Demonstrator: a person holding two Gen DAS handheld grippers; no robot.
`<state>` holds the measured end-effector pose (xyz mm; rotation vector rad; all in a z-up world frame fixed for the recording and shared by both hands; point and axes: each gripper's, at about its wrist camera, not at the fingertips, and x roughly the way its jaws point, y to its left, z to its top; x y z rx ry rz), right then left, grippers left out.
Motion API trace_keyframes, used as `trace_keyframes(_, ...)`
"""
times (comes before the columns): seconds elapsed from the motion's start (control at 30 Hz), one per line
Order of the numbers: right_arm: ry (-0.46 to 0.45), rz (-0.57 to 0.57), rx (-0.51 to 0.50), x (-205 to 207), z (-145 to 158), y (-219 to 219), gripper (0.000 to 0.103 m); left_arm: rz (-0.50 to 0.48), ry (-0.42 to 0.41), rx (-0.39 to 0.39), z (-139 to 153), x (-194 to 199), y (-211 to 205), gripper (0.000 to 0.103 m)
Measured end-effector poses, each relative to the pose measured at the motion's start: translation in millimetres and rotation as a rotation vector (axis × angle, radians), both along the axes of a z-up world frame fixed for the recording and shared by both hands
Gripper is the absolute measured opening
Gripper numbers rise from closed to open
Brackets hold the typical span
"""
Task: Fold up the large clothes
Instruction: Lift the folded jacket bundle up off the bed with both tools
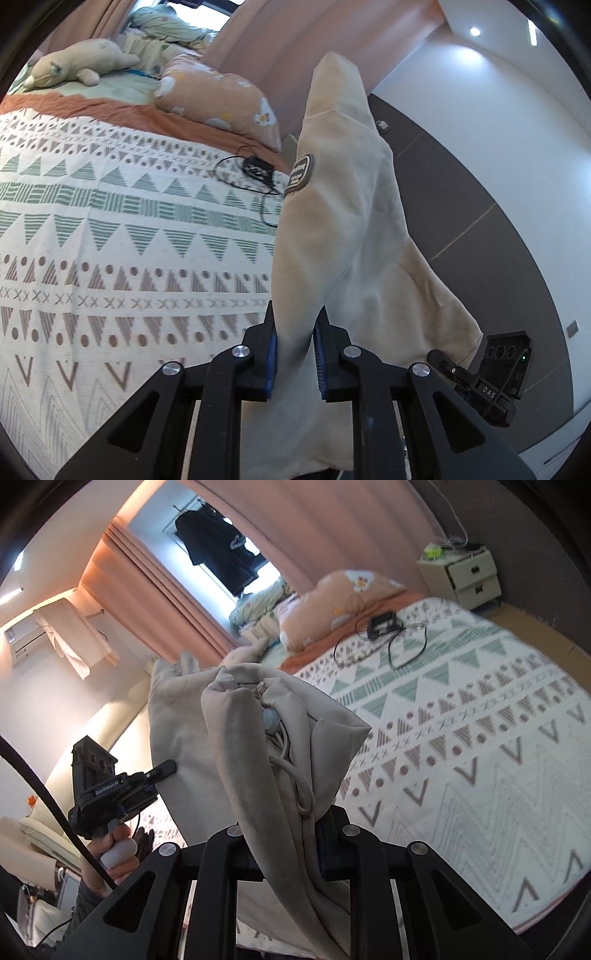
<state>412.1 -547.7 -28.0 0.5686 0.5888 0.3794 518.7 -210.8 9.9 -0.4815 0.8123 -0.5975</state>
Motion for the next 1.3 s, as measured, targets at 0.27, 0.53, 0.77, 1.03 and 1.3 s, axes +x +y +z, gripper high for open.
trace_keyframes(0.27, -0.082, -0.133, -0.043, -67.9, 41.3, -64.7, 0.015, -0.133, -0.056, -0.016, 33.2, -23.1, -78.2, 0.018)
trace_keyframes(0.53, -0.093, -0.263, -0.091, -131.6, 65.8, -117.5, 0.015, -0.278, -0.082, -0.035, 51.4, -50.0, -163.3, 0.018)
trace_keyframes(0.77, -0.071, -0.355, -0.121, -172.6, 69.9, -151.4, 0.015, -0.384, -0.070, -0.042, 46.5, -70.3, -224.1, 0.018)
trace_keyframes(1.03, -0.047, -0.429, -0.145, -190.2, 78.3, -146.7, 0.015, -0.468, -0.025, -0.055, 31.4, -80.2, -282.1, 0.018)
trace_keyframes(1.3, 0.042, -0.453, -0.167, -140.2, 68.4, -140.0, 0.015, -0.489, 0.068, 0.009, -7.2, -43.8, -321.7, 0.018)
